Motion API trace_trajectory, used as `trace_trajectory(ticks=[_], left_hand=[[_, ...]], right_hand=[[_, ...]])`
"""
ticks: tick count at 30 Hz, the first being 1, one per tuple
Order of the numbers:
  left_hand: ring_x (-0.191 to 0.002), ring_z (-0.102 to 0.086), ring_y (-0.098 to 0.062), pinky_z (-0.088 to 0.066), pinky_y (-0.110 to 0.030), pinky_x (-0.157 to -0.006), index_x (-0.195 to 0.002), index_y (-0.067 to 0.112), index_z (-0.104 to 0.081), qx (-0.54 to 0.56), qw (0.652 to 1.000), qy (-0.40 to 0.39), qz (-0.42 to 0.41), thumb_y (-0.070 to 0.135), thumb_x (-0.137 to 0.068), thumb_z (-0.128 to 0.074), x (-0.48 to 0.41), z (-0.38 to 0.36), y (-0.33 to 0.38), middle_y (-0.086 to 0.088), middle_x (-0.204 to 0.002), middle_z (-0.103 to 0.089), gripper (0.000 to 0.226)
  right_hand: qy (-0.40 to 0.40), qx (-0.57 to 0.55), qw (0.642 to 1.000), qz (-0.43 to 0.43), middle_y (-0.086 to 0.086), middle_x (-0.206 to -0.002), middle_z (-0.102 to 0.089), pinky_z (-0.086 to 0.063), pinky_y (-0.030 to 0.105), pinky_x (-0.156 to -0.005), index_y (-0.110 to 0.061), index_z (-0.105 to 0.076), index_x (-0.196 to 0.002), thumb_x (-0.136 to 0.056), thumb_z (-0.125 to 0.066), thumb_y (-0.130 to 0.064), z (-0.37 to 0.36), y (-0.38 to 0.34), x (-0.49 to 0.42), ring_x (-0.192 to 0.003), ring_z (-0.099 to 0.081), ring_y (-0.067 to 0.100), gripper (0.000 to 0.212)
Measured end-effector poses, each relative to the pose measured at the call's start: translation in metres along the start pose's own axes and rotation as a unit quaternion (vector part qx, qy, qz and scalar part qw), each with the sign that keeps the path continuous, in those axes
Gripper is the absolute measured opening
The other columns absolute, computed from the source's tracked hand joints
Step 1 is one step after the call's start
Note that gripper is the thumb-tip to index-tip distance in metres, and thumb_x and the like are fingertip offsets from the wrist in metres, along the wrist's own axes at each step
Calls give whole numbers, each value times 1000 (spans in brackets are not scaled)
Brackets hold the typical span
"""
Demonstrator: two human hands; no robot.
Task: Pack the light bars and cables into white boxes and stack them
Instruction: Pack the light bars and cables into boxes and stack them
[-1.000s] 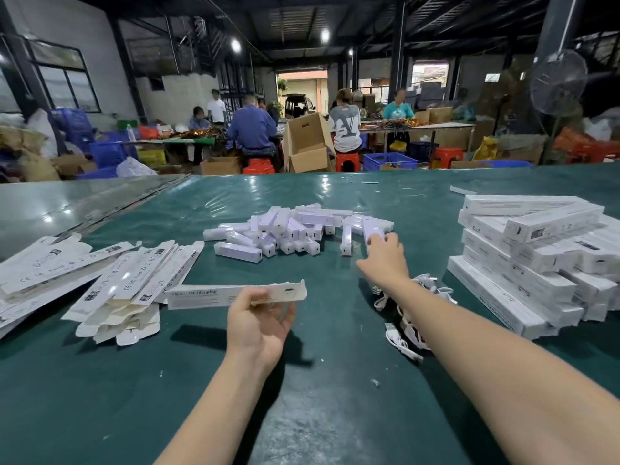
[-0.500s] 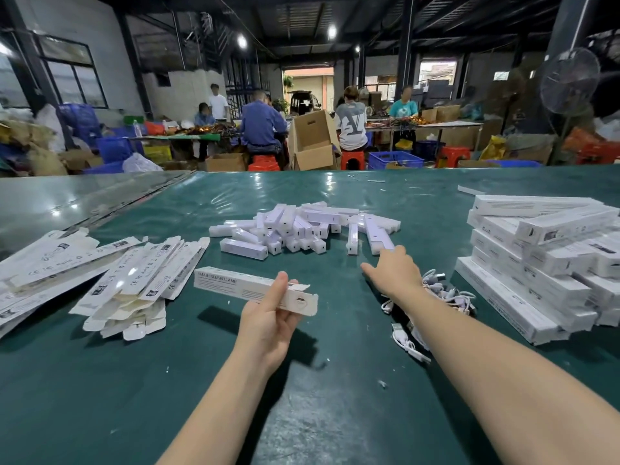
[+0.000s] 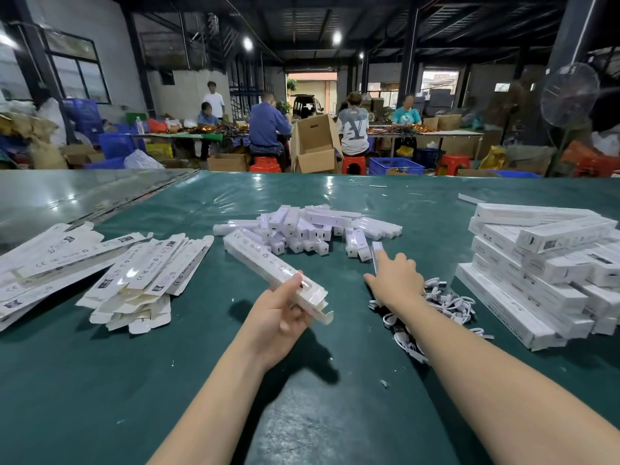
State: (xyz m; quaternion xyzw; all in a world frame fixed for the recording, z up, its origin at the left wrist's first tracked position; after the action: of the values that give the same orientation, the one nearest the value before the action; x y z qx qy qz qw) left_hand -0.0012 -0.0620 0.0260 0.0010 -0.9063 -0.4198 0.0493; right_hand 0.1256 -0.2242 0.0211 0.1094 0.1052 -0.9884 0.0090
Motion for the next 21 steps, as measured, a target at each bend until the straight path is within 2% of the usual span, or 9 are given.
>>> trace_trajectory(ticks=[2, 5, 8, 10, 12, 13, 16, 18, 21], left_hand=[[-58, -66, -11, -53, -19, -52, -90, 10, -55, -4, 1000, 17, -10, 13, -93, -49, -3, 2, -2, -2, -67, -69, 8], [-58, -67, -9, -53, -17, -51, -87, 13, -55, -2, 998, 61, -19, 13, -92, -52, -5, 7, -1, 0, -66, -71, 6], [-66, -64, -12, -51, -16, -48, -86, 15, -56, 13, 996, 89, -15, 16, -91, -55, -6, 9, 0, 2, -65, -70, 5], [-69, -59, -12, -50, -15, -47, -85, 17, -56, 25, 995, 100, -9, 16, -90, -57, -6, 9, 0, 3, -64, -70, 5], [-67, -59, -10, -49, -13, -48, -90, 17, -58, 39, 994, 103, -9, 14, -89, -56, -7, 10, 0, 4, -68, -70, 3], [-65, -60, -9, -50, -13, -49, -98, 15, -59, 53, 993, 102, -10, 12, -90, -55, -7, 10, 0, 3, -75, -70, 9], [-64, -64, -9, -54, -16, -52, -108, 13, -59, 108, 988, 109, -20, 7, -91, -52, -7, 13, 2, 1, -84, -70, 19], [-70, -62, -12, -54, -18, -52, -91, 13, -61, 139, 982, 126, -30, 6, -91, -53, -7, 14, 4, 4, -68, -71, 10], [-75, -58, -11, -53, -16, -53, -82, 18, -58, 150, 976, 155, -37, 13, -89, -58, -7, 15, 6, 8, -58, -68, 9]], right_hand=[[-25, 43, 999, 22, 13, -129, -44, -33, 39, -94, -23, -46, -127, -94, -42, -38, -4, 1, 0, -122, -34, 30, 37], [-24, 22, 999, 21, 9, -119, -57, -31, 38, -92, -21, -57, -113, -94, -38, -31, -4, 2, 1, -116, -42, 28, 29], [87, -40, 995, 34, 8, -107, -63, -32, 34, -85, -18, -62, -104, -94, -42, -26, 8, 0, 4, -106, -49, 28, 24], [155, -153, 975, 50, 11, -101, -61, -31, 33, -79, -11, -63, -97, -93, -47, -20, 20, -8, 11, -101, -48, 29, 18], [179, -323, 927, 68, 12, -95, -56, -29, 30, -72, -12, -54, -88, -90, -51, -13, 32, -20, 18, -90, -47, 25, 3], [167, -409, 894, 76, 11, -91, -55, -31, 30, -70, -16, -47, -86, -90, -52, -9, 37, -26, 24, -82, -48, 22, 10], [41, -662, 745, 72, 7, -68, -52, -50, 34, -57, -24, -34, -83, -92, -48, -1, 40, -37, 43, -52, -55, 17, 28], [-32, -743, 668, 42, 1, -54, -48, -51, 26, -45, -20, -35, -84, -92, -48, 0, 28, -38, 57, -40, -52, 12, 25], [-93, -794, 600, -24, -3, -39, -43, -43, 20, -37, -16, -43, -80, -93, -47, -8, 9, -35, 71, -32, -44, 9, 16]])
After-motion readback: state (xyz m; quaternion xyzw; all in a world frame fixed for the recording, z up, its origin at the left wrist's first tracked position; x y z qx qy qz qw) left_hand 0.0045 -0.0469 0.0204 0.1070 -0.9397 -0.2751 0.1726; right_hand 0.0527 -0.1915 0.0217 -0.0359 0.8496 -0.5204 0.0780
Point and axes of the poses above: each hand's wrist, its own x-axis away from the middle knuckle, its own z-axis out of the back of the hand, y = z × x, the point moved 2 cm from there along -x, towards the middle knuckle
